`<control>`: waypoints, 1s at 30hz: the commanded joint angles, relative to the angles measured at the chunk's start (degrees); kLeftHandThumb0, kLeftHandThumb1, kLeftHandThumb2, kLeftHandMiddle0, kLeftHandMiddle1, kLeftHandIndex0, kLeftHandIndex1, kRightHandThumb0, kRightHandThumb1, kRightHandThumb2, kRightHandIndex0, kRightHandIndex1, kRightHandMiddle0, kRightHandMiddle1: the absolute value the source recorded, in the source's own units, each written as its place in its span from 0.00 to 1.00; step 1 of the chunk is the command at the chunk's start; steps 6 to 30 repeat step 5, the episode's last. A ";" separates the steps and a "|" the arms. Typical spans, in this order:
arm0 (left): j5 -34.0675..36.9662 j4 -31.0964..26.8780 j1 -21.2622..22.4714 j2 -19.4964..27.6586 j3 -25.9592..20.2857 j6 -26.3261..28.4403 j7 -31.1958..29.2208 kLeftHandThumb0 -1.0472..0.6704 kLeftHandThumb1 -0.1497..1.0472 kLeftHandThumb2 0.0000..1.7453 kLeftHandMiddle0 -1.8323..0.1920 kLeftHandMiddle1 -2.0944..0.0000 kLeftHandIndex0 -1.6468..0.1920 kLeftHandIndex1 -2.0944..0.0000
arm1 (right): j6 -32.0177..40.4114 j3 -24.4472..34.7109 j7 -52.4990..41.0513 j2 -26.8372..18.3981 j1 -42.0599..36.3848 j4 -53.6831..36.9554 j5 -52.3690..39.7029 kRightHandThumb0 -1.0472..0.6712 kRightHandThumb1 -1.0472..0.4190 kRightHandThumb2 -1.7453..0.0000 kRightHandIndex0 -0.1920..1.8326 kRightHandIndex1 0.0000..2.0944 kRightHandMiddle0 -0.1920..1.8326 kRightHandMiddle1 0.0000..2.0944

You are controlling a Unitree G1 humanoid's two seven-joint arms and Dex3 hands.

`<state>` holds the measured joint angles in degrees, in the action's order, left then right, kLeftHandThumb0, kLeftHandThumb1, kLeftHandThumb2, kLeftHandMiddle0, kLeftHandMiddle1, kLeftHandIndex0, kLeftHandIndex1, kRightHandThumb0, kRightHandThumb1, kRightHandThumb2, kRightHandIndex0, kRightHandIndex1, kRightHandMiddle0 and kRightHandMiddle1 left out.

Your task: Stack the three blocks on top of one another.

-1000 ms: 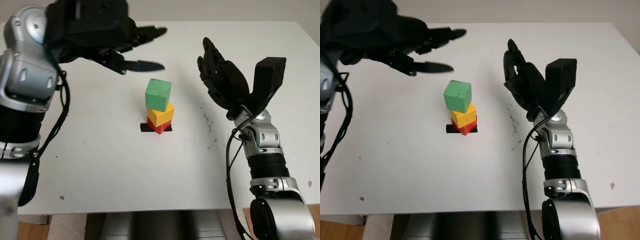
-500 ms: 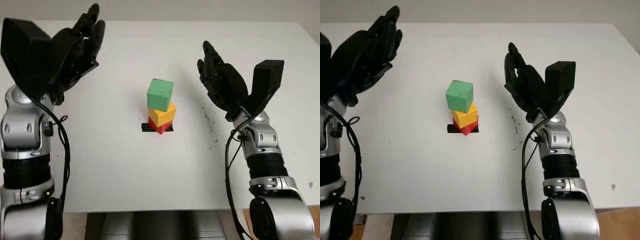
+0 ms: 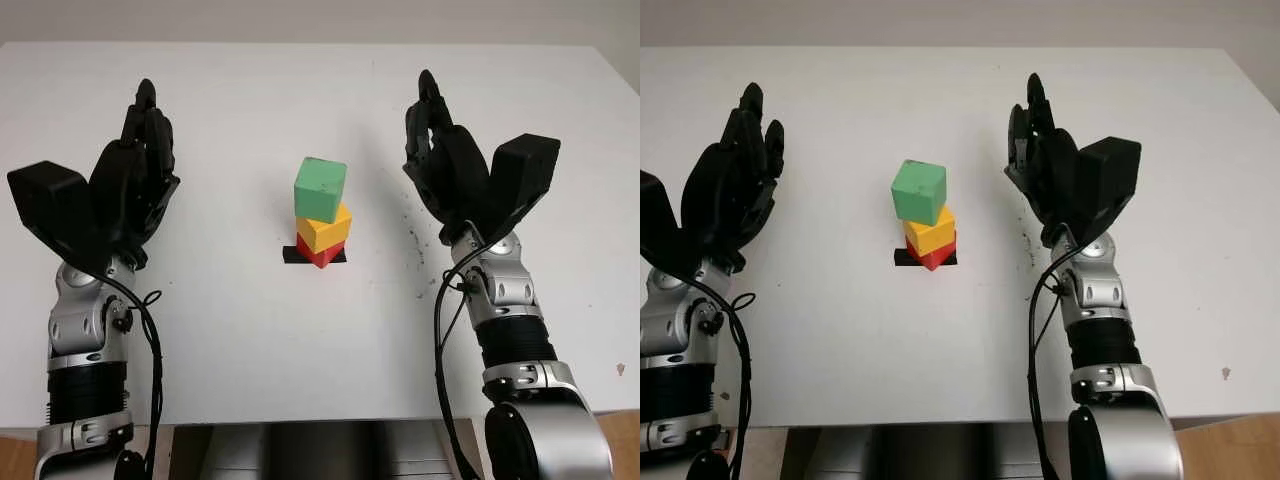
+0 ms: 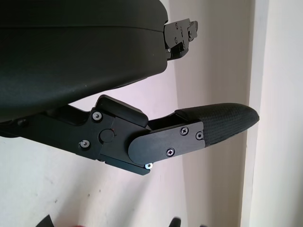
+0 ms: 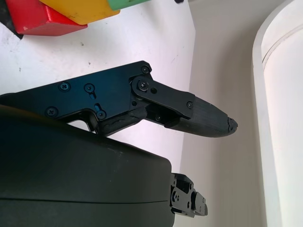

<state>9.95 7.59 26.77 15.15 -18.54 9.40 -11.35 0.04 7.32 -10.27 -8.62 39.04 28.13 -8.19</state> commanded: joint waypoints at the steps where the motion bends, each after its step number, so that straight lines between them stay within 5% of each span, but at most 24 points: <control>1: 0.21 0.45 -0.67 -0.10 0.48 -1.48 0.42 0.11 1.00 0.39 1.00 1.00 1.00 1.00 | -0.57 0.02 0.52 0.48 -0.61 0.07 0.14 0.17 0.00 0.55 0.00 0.00 0.00 0.00; 30: 0.26 1.19 -1.42 -0.13 0.96 -3.37 0.71 0.12 1.00 0.39 1.00 1.00 1.00 1.00 | 0.43 0.17 1.45 0.93 -1.00 0.00 0.03 0.17 0.00 0.55 0.00 0.00 0.00 0.00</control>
